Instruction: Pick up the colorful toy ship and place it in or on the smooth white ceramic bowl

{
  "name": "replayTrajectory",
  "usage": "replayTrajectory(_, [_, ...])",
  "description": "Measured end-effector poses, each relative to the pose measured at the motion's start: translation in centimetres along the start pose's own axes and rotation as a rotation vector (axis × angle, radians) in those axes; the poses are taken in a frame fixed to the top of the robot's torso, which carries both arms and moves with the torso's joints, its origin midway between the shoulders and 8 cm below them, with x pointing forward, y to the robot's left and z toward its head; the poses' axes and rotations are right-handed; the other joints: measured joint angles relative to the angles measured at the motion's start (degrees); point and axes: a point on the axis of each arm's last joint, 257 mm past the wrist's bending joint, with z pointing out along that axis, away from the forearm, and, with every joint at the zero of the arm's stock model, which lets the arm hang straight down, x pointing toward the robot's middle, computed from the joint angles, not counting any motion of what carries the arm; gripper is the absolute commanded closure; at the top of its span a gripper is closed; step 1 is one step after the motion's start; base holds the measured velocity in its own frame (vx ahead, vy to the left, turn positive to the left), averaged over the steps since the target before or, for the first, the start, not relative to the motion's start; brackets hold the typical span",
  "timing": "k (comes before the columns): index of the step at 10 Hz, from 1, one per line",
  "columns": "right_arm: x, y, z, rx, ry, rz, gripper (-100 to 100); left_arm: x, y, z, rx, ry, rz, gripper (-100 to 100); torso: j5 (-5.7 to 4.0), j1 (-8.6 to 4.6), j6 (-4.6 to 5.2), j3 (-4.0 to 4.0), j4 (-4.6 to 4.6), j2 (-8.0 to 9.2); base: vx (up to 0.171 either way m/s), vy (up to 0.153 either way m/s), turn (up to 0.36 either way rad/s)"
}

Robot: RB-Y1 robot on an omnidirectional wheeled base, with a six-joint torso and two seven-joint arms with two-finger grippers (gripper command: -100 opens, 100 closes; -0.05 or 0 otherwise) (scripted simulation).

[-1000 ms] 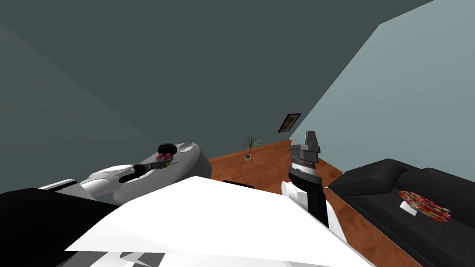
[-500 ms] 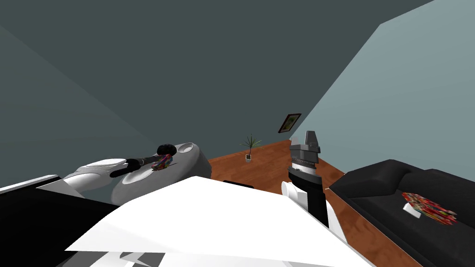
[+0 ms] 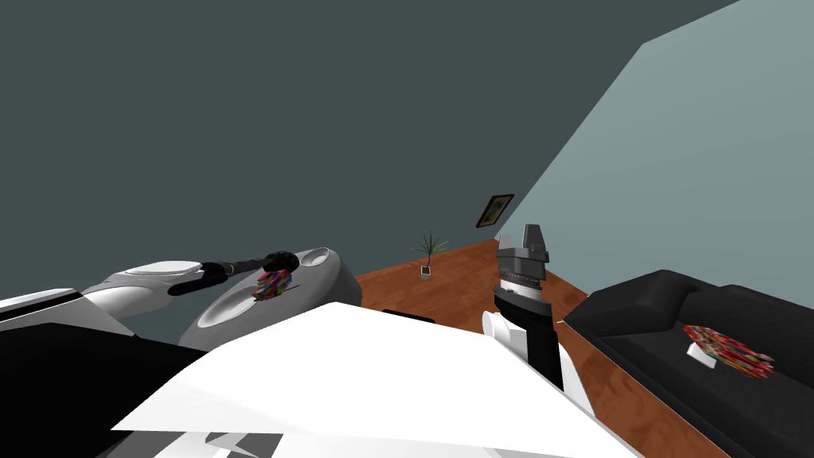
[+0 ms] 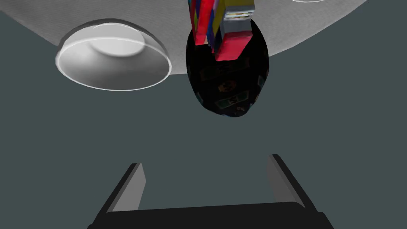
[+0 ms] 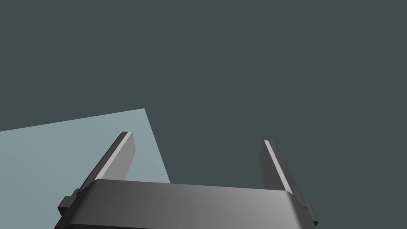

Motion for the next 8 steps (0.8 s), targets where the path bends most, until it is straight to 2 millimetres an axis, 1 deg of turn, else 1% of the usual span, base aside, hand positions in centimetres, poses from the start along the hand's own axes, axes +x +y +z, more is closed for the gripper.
replayTrajectory(1, [0.0, 0.0, 0.0, 0.000, 0.000, 0.000, 0, -0.7, 0.4, -0.4, 0.001, 0.000, 0.014, -100, 0.03, 0.05, -0.03, -0.02, -0.01, -0.04, 0.058, 0.114, -0.043])
replayTrajectory(2, [0.0, 0.0, 0.0, 0.000, 0.000, 0.000, 0, -0.9, 0.4, -0.7, 0.009, 0.012, 0.037, -100, 0.05, 0.16, -0.02, -0.03, -0.02, -0.05, 0.052, 0.149, -0.032])
replayTrajectory(3, [0.0, 0.0, 0.0, 0.000, 0.000, 0.000, 0, -0.5, 0.2, -0.9, 0.021, 0.032, 0.050, -100, 0.10, 0.29, -0.03, -0.03, -0.01, -0.04, 0.045, 0.182, -0.015])
replayTrajectory(4, [0.0, 0.0, 0.0, 0.000, 0.000, 0.000, 0, 1.4, -0.5, -0.9, 0.043, 0.074, 0.068, -100, 0.15, 0.43, -0.05, -0.01, -0.01, -0.01, 0.022, 0.137, -0.006])
replayTrajectory(5, [0.0, 0.0, 0.0, 0.000, 0.000, 0.000, 0, 2.1, -0.7, -0.6, 0.050, 0.088, 0.064, -100, 0.14, 0.32, -0.03, 0.02, 0.00, 0.05, -0.003, 0.104, 0.001])
replayTrajectory(6, [0.0, 0.0, 0.0, 0.000, 0.000, 0.000, 0, 3.6, -1.1, -0.5, 0.066, 0.119, 0.074, -100, 0.11, 0.21, -0.05, 0.07, 0.02, 0.14, -0.001, 0.087, 0.011])
replayTrajectory(7, [0.0, 0.0, 0.0, 0.000, 0.000, 0.000, 0, 5.5, -1.6, -0.1, 0.080, 0.148, 0.077, -100, 0.10, 0.13, -0.05, 0.09, 0.03, 0.16, 0.008, 0.052, 0.001])
replayTrajectory(8, [0.0, 0.0, 0.0, 0.000, 0.000, 0.000, 0, 6.2, -1.5, -0.3, 0.085, 0.164, 0.083, -100, 0.04, -0.01, -0.05, 0.09, 0.03, 0.16, 0.009, 0.019, 0.001])
